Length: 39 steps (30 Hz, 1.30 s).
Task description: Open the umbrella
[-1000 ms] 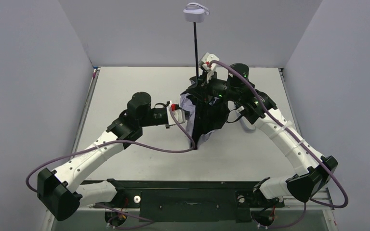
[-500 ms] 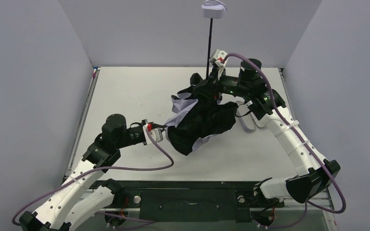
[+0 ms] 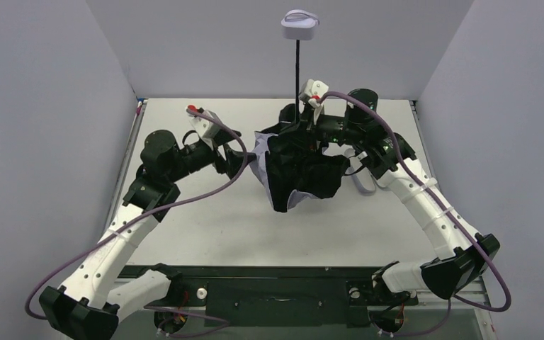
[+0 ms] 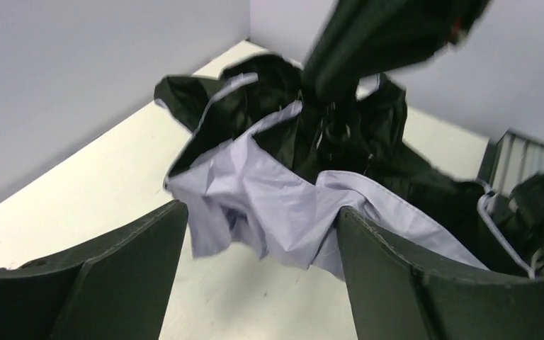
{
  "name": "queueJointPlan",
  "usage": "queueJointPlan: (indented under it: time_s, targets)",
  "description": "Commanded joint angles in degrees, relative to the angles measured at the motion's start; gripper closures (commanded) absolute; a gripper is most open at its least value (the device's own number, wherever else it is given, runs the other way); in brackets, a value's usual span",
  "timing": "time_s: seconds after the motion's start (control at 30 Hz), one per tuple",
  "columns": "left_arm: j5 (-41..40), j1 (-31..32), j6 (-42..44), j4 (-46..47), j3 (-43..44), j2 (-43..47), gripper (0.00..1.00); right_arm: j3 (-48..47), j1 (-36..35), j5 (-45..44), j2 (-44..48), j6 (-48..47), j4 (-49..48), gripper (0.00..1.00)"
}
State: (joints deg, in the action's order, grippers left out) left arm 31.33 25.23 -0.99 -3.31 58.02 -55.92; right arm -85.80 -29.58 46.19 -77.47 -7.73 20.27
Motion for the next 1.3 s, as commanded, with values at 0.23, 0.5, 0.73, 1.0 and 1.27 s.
queueJointPlan:
  time_s: [0.23, 0.5, 0.73, 1.0, 1.27]
  targets:
    - [1.5, 0.2, -12.4, 12.4, 5.2, -8.8, 0.02, -2.7, -4.6, -4.4, 1.0, -6.2, -1.5, 1.00]
    - [8.5, -11.4, -18.2, 17.0, -0.4, -0.7, 0.03, -2.4, -3.1, -5.4, 1.6, -6.9, 0.4, 1.00]
    - [14.5, -18.9, -12.8, 15.9, 0.3, -0.2, 0.03, -2.5, -1.9, -3.9, 0.9, -4.6, -0.6, 1.00]
    - [3.9, -0.6, -4.3, 12.9, 4.1, -8.1, 0.03, -2.6, -4.8, -3.8, 0.1, -1.8, -4.6, 1.00]
    - [-6.1, 3.8, -2.6, 3.1, 4.5, -13.7, 0.37, -3.1, -5.3, -4.3, 1.3, -1.0, -5.5, 1.00]
